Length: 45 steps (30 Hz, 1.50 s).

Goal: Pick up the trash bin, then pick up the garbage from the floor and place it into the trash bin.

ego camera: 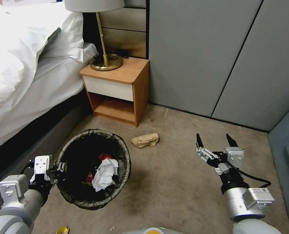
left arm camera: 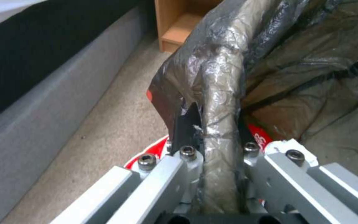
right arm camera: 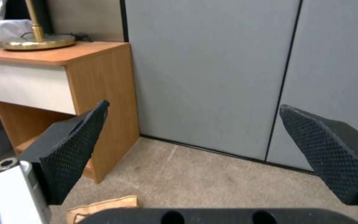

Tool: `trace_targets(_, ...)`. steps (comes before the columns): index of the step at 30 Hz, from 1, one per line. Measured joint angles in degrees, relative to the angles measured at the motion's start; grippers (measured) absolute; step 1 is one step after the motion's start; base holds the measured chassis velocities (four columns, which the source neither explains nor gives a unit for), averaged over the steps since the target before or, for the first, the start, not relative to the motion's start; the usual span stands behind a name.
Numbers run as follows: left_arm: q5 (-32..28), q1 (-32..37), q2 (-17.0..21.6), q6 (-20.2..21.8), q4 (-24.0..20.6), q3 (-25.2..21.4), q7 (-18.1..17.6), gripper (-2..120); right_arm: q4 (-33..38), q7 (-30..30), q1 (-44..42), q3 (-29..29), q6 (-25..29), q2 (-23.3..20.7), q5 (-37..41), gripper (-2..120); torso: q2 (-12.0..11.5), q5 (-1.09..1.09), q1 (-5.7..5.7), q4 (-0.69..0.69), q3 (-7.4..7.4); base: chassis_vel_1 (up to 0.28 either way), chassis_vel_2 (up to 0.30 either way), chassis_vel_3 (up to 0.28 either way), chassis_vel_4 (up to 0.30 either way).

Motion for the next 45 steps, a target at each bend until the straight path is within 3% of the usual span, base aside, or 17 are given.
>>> trace_targets(17,0.03,0.25,0.03,0.0,0.0,-0.19,-0.15,1,-0.83,0.09,0.21,-1.1,-0.23,-0.19,-0.01,100,0.0,0.0,0.0,0.0,0.0,-0.112,0.115,0.114,-0.122)
trace_targets(23,-0.34,0.31,0.32,0.0,0.0,-0.94,-0.29,1,-2.9,1.69,3.31,-1.98,-2.32,-1.46,3.45,100,0.0,0.0,0.01,0.0,0.0,-0.096,0.094,0.098,-0.087)
trace_targets(26,-0.62,0.4,0.46,0.0,0.0,-1.42,-0.4,1,-3.89,3.09,5.99,-2.75,-4.4,-2.66,7.71,100,0.0,0.0,0.01,0.0,0.0,-0.031,0.054,0.031,-0.036)
trace_targets(28,-1.3,0.69,0.74,0.0,0.0,-2.04,-0.9,1,-6.36,6.51,11.59,-5.02,-7.92,-5.27,16.27,100,0.0,0.01,0.0,0.01,-0.01,0.0,0.0,0.0,0.0)
trace_targets(36,-3.36,1.41,1.77,0.0,0.0,-4.09,-1.71,1,-14.69,13.48,24.88,-11.97,-12.88,-9.31,30.02,100,0.0,0.01,0.0,0.0,0.0,0.0,0.0,0.0,0.0)
trace_targets(45,-3.66,2.12,2.24,0.0,0.0,-5.66,-1.86,1,-23.91,20.14,37.47,-19.34,-16.43,-9.02,45.16,100,0.0,0.0,0.01,0.02,0.0,0.0,0.0,0.0,0.0)
